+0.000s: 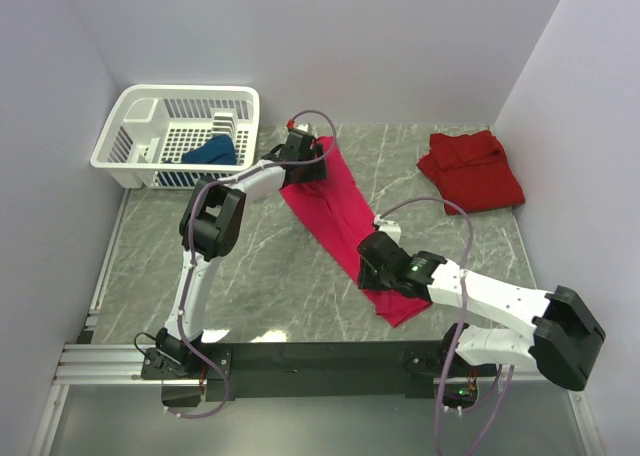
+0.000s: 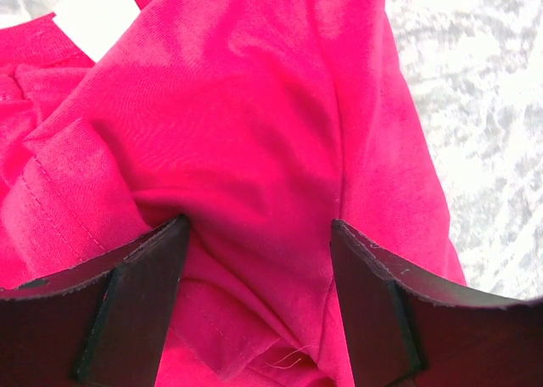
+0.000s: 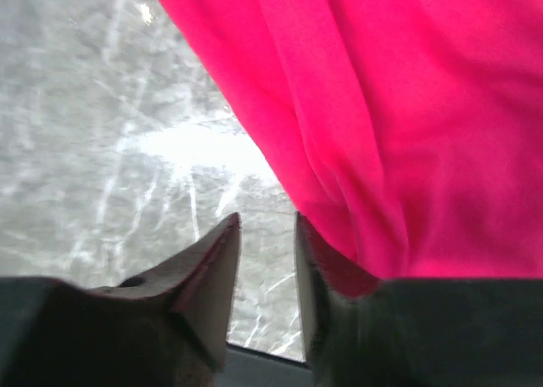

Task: Fold and stack the t-shirts
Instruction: Fold the tshirt

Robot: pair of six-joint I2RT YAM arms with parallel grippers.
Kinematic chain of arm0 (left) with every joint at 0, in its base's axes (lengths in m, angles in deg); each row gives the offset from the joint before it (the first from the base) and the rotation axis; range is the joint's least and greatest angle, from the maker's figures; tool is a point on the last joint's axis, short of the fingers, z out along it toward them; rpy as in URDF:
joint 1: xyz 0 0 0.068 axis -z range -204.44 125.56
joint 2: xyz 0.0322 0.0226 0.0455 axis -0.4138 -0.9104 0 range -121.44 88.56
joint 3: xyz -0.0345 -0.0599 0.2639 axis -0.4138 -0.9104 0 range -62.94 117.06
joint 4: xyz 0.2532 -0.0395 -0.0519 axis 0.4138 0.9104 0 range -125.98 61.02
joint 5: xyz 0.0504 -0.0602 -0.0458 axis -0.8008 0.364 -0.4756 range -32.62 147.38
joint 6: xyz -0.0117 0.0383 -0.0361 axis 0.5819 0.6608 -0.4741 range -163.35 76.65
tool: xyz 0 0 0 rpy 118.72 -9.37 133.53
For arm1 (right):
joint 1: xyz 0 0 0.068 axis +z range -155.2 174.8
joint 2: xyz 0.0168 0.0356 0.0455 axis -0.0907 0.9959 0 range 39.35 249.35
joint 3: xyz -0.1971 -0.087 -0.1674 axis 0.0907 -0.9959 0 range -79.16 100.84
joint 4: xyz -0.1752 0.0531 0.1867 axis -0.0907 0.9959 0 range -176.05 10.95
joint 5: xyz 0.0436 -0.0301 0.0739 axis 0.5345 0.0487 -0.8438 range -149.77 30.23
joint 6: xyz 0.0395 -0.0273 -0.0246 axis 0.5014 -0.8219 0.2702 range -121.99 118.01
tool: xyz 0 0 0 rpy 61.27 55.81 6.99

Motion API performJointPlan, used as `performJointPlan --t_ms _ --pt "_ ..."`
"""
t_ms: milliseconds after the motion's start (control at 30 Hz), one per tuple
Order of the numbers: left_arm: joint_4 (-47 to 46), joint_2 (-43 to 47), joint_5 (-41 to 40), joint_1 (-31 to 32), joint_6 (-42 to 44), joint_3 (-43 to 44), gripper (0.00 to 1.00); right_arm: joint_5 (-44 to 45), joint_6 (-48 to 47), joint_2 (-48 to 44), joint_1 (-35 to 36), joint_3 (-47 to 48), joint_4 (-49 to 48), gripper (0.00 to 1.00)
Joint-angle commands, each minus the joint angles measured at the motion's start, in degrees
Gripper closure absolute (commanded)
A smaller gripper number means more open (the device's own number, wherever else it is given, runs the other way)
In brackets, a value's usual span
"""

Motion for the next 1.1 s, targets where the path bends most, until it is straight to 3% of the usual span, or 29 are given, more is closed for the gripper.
performJointPlan --t_ms 0,133,333,600,933,1067 --pt "3.2 -2.8 -0.7 -2.1 1.6 1.6 0.26 3.4 2.9 -5.1 0.3 1.8 4.7 0.58" --pt "2.6 -1.8 -1.0 -2.4 2.3 2.5 0.26 5.8 4.3 -5.9 -1.3 0.3 5.6 0.54" --pt "-2.1 5.4 -0.3 -2.3 2.3 -3.9 0.25 4.1 4.6 -4.2 -2.3 -1.3 4.2 0.53" --pt "-0.9 8.2 -1.3 -2.3 3.3 -5.5 0.24 2.9 7.1 -7.6 1.0 -2.8 8.0 0.54" --pt "2.7 4.7 -1.4 -2.3 2.9 -1.5 0.24 5.7 8.6 -1.9 2.2 -2.7 8.5 0.52" --pt "2.8 2.9 -1.0 -2.3 2.4 -0.6 0.24 6.7 8.2 1.4 2.6 -1.6 9.2 0.57"
